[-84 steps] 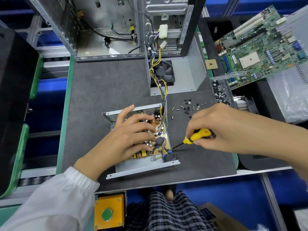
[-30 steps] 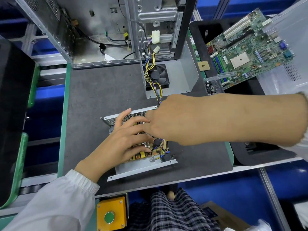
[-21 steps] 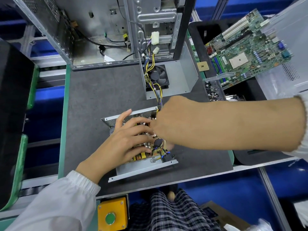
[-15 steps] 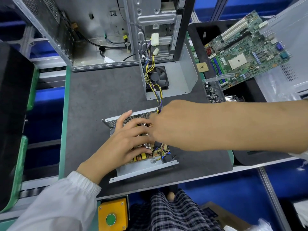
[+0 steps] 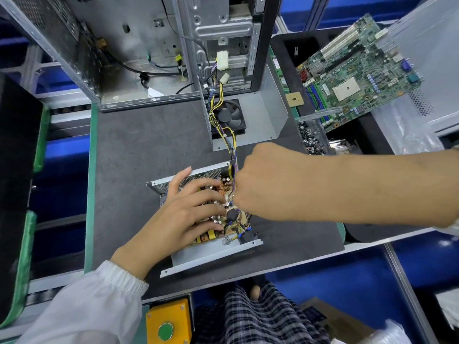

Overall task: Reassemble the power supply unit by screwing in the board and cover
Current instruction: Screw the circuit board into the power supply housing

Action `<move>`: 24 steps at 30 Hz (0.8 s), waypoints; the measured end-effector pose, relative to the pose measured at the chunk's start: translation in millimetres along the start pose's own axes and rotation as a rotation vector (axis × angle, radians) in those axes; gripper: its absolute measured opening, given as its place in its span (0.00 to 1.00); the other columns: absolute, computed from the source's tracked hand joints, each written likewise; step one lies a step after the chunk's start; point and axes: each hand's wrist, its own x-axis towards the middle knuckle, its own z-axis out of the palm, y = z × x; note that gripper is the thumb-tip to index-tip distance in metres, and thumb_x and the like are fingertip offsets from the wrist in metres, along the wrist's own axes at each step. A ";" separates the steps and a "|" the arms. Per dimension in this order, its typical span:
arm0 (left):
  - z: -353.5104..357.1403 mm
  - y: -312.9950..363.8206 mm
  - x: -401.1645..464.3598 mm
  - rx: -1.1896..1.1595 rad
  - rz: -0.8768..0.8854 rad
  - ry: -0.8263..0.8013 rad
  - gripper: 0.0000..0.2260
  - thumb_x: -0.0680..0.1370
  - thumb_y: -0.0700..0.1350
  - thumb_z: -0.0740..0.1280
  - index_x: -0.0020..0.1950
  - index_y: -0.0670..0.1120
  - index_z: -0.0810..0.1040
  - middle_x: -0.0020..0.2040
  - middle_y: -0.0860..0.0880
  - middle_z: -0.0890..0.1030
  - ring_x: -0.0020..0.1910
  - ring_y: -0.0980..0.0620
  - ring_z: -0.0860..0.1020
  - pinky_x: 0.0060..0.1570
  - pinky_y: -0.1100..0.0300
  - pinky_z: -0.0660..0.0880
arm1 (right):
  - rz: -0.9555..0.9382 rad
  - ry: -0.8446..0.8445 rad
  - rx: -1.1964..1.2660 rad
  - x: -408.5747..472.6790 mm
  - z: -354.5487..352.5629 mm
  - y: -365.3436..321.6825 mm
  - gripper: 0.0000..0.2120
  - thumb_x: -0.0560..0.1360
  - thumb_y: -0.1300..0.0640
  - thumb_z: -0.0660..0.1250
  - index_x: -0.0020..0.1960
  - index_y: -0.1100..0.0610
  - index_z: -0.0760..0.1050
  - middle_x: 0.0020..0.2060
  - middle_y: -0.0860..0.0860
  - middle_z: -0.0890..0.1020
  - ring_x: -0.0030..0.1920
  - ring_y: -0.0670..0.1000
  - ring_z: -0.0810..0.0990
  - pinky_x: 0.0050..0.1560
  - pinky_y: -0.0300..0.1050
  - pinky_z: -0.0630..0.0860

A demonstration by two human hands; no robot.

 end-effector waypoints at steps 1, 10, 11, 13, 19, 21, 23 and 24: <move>0.2 -0.3 -0.3 0.001 -0.001 -0.002 0.13 0.78 0.53 0.63 0.49 0.48 0.85 0.53 0.52 0.82 0.67 0.50 0.69 0.73 0.45 0.47 | -0.013 -0.019 0.029 3.0 2.5 -2.3 0.18 0.73 0.68 0.40 0.31 0.56 0.61 0.24 0.50 0.61 0.24 0.49 0.52 0.26 0.38 0.49; 0.7 -0.6 -0.6 0.006 -0.013 -0.005 0.13 0.78 0.54 0.63 0.50 0.49 0.85 0.53 0.53 0.82 0.67 0.51 0.69 0.73 0.44 0.47 | 0.000 0.084 0.164 -0.2 14.1 -5.9 0.14 0.73 0.68 0.48 0.40 0.56 0.70 0.34 0.50 0.65 0.28 0.52 0.62 0.25 0.39 0.52; 0.3 -0.6 -1.1 0.004 -0.020 -0.014 0.13 0.78 0.54 0.63 0.50 0.49 0.85 0.53 0.54 0.81 0.67 0.51 0.69 0.73 0.44 0.47 | -0.004 0.099 0.104 0.0 9.8 -5.0 0.16 0.71 0.69 0.46 0.32 0.56 0.65 0.28 0.49 0.62 0.26 0.52 0.60 0.26 0.37 0.52; -0.5 0.1 -1.1 0.004 -0.031 -0.028 0.13 0.78 0.55 0.63 0.50 0.50 0.84 0.54 0.54 0.81 0.68 0.52 0.69 0.74 0.44 0.47 | -0.002 0.034 0.133 4.9 10.9 -9.0 0.17 0.78 0.63 0.54 0.30 0.56 0.63 0.26 0.49 0.60 0.26 0.50 0.58 0.27 0.38 0.52; -1.0 2.5 0.6 -0.007 -0.029 -0.004 0.14 0.77 0.54 0.63 0.49 0.48 0.85 0.52 0.52 0.83 0.65 0.50 0.70 0.73 0.44 0.48 | -0.016 0.122 0.246 4.1 24.4 -15.6 0.13 0.77 0.59 0.58 0.61 0.56 0.61 0.55 0.55 0.64 0.35 0.51 0.69 0.24 0.44 0.51; -1.6 3.1 1.5 -0.019 -0.031 -0.013 0.13 0.77 0.53 0.64 0.47 0.48 0.85 0.52 0.52 0.83 0.64 0.50 0.70 0.72 0.42 0.50 | -0.064 0.102 0.218 2.2 22.1 -17.6 0.10 0.78 0.62 0.55 0.58 0.55 0.67 0.55 0.54 0.69 0.39 0.52 0.71 0.25 0.42 0.50; -3.6 3.9 2.1 -0.011 -0.043 -0.040 0.13 0.77 0.54 0.64 0.47 0.49 0.85 0.53 0.53 0.82 0.66 0.51 0.70 0.72 0.41 0.51 | -0.038 0.055 0.149 1.4 15.5 -15.9 0.10 0.76 0.65 0.55 0.42 0.54 0.71 0.41 0.50 0.72 0.32 0.52 0.67 0.26 0.41 0.50; -4.9 4.4 2.0 -0.008 -0.051 -0.051 0.13 0.76 0.55 0.64 0.48 0.49 0.85 0.53 0.54 0.82 0.66 0.51 0.71 0.73 0.40 0.50 | -0.020 0.041 0.126 1.0 13.5 -14.2 0.12 0.71 0.68 0.53 0.35 0.55 0.66 0.33 0.50 0.69 0.29 0.51 0.64 0.26 0.40 0.51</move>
